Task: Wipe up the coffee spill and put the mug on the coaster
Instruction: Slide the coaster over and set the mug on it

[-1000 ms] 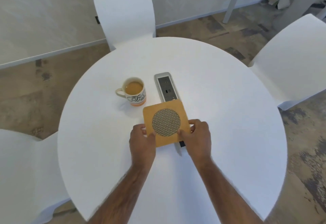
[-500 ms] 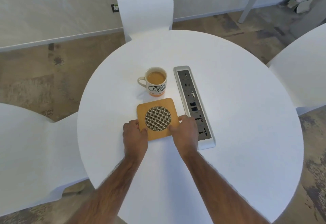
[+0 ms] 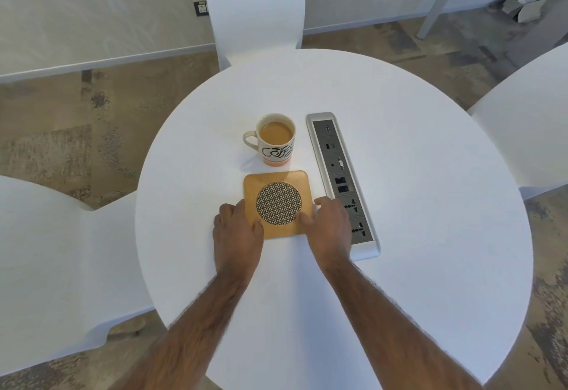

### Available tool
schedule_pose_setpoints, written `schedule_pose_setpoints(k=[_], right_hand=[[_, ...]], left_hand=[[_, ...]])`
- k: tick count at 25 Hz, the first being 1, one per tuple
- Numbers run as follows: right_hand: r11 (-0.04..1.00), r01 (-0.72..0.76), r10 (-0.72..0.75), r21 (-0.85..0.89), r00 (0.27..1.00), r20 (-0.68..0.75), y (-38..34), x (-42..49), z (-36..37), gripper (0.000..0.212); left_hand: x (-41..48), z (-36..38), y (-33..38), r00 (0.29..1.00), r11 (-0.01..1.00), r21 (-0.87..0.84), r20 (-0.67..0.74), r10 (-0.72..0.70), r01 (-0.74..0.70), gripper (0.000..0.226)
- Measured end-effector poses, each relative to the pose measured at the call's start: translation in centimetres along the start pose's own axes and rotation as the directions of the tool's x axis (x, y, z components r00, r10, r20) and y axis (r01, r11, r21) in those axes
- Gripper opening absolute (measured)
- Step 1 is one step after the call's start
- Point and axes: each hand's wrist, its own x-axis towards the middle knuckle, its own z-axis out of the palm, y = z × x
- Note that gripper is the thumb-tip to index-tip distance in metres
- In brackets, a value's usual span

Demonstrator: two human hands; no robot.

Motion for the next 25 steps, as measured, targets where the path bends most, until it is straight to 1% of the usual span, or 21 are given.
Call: schedule_pose_setpoints(k=[2, 4, 6, 8, 10, 12, 15, 18, 22, 25], right_hand=[[0.994, 0.068, -0.066, 0.084, 0.998, -0.022, -0.9, 1.4, -0.8, 0.056], [0.97, 0.134, -0.138, 0.203, 0.99, 0.005, -2.6, 3.7, -1.6, 0.071], [0.947, 0.188, -0.206, 0.259, 0.978, 0.044, -4.5, 6.4, -2.1, 0.088], [0.941, 0.258, -0.285, 0.22, 0.953, 0.101, -6.1, 8.9, -2.6, 0.103], [0.926, 0.345, -0.369, 0.152, 0.913, 0.174, -7.5, 10.8, -3.3, 0.111], [0.904, 0.419, -0.426, 0.082, 0.877, 0.221, -8.8, 12.1, -4.0, 0.11], [0.848, 0.524, -0.482, -0.077, 0.824, 0.297, -10.4, 13.3, -4.3, 0.106], [0.786, 0.595, -0.509, -0.171, 0.778, 0.367, -11.3, 13.7, -4.3, 0.102], [0.76, 0.611, -0.516, -0.223, 0.775, 0.364, -12.0, 13.7, -4.0, 0.092], [0.764, 0.605, -0.512, -0.224, 0.78, 0.361, -12.3, 13.9, -3.7, 0.085]], left_hand=[[0.0, 0.1, -0.8, 0.997, 0.995, 0.07, -0.004, 0.077, -0.077, 0.059], [0.3, 0.3, -1.9, 0.981, 0.977, 0.096, 0.058, 0.187, -0.192, 0.066], [0.9, 0.5, -3.3, 0.952, 0.948, 0.121, 0.133, 0.277, -0.293, 0.072], [1.5, 0.5, -4.9, 0.923, 0.908, 0.184, 0.162, 0.349, -0.376, 0.072], [2.0, 0.4, -6.0, 0.907, 0.866, 0.27, 0.146, 0.395, -0.42, 0.068], [2.6, 0.4, -6.6, 0.923, 0.86, 0.339, 0.086, 0.375, -0.381, 0.065], [3.9, 0.4, -6.8, 0.963, 0.883, 0.397, 0.005, 0.27, -0.25, 0.066], [4.2, 0.7, -7.2, 0.964, 0.878, 0.416, -0.01, 0.267, -0.239, 0.068], [4.2, 0.8, -7.0, 0.966, 0.873, 0.426, 0.007, 0.259, -0.237, 0.069], [4.2, 0.5, -6.8, 0.964, 0.878, 0.409, 0.023, 0.264, -0.25, 0.068]])
